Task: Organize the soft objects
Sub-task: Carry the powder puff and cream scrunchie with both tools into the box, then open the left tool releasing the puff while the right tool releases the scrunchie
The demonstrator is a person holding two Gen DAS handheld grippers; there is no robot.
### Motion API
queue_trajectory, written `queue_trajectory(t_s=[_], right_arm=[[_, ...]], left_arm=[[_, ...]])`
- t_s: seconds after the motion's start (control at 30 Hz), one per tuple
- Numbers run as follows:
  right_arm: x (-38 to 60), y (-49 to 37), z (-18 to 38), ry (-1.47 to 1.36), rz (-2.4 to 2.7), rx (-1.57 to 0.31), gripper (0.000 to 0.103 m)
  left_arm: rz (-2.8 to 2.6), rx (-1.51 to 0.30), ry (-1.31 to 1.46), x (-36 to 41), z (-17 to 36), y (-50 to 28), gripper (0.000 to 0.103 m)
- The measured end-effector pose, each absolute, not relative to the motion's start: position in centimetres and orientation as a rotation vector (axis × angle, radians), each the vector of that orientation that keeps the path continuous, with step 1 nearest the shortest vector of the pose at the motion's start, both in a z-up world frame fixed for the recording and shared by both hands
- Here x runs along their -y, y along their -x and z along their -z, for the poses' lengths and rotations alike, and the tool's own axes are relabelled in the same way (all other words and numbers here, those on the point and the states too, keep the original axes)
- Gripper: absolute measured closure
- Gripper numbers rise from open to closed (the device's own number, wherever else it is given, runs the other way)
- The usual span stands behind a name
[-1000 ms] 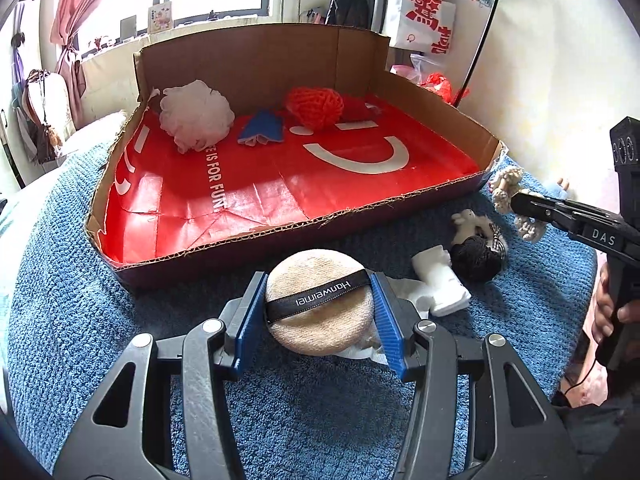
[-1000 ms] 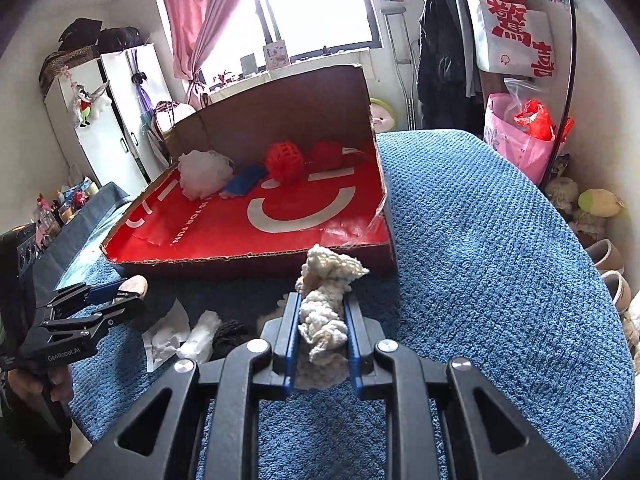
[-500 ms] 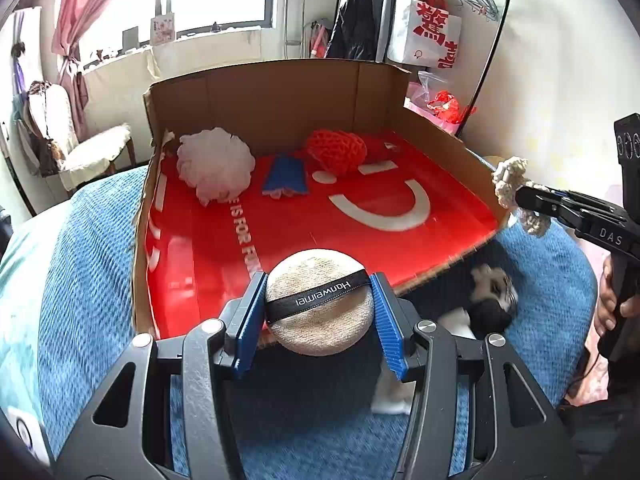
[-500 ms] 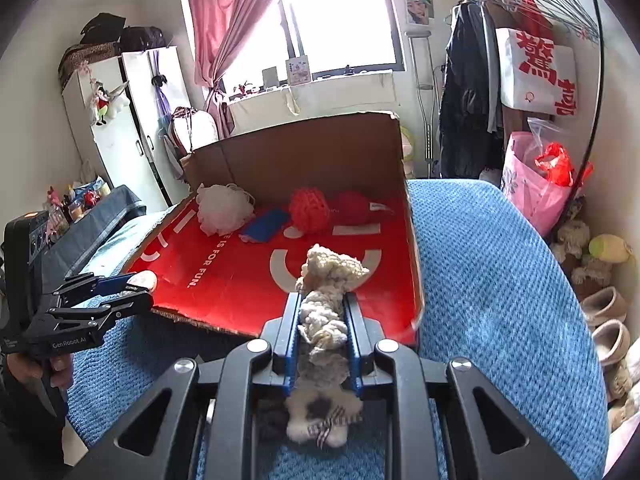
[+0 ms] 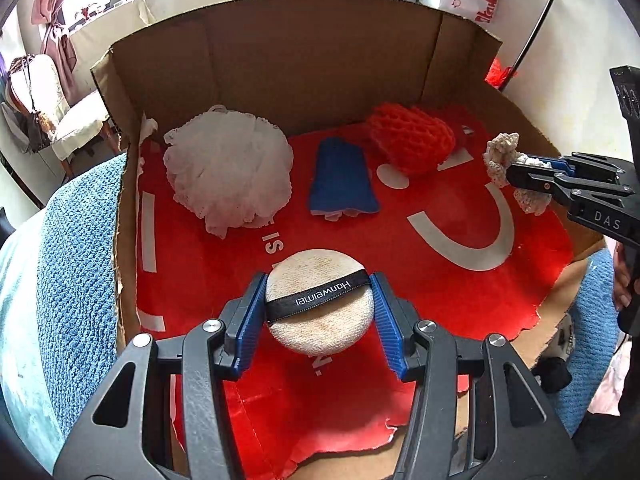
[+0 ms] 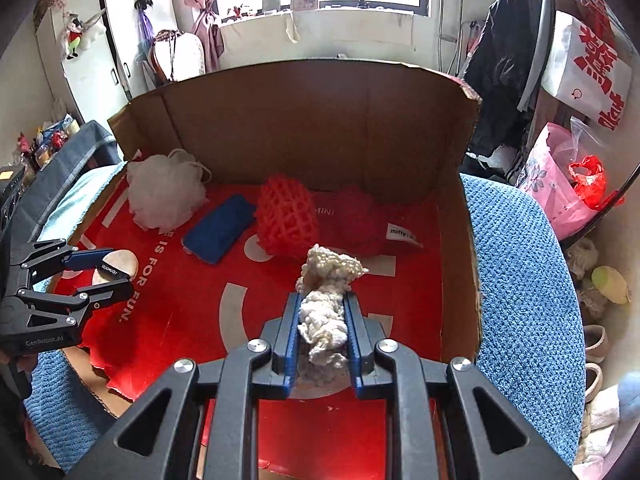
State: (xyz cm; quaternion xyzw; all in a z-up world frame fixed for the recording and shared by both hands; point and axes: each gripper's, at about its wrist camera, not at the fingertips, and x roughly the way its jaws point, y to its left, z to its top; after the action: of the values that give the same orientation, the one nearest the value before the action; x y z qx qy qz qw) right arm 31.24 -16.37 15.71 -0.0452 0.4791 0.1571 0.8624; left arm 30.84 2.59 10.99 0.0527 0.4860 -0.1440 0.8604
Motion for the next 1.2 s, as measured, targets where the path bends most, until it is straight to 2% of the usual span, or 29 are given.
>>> queue_trajectory(t_s=[0.47,1.2], right_arm=[[15.3,-34.6,-12.7,0.167,-0.276,-1.149,0.08],[14.5,-34.8,-11.7,0.214,-0.252,-1.154,0.076]], left_arm=[[0.264,-1.111,-0.156,-1.6,-8.7,-34.6,0.054],[0.249,-1.135,-0.152,-1.5,-7.9,-35.9,0.052]])
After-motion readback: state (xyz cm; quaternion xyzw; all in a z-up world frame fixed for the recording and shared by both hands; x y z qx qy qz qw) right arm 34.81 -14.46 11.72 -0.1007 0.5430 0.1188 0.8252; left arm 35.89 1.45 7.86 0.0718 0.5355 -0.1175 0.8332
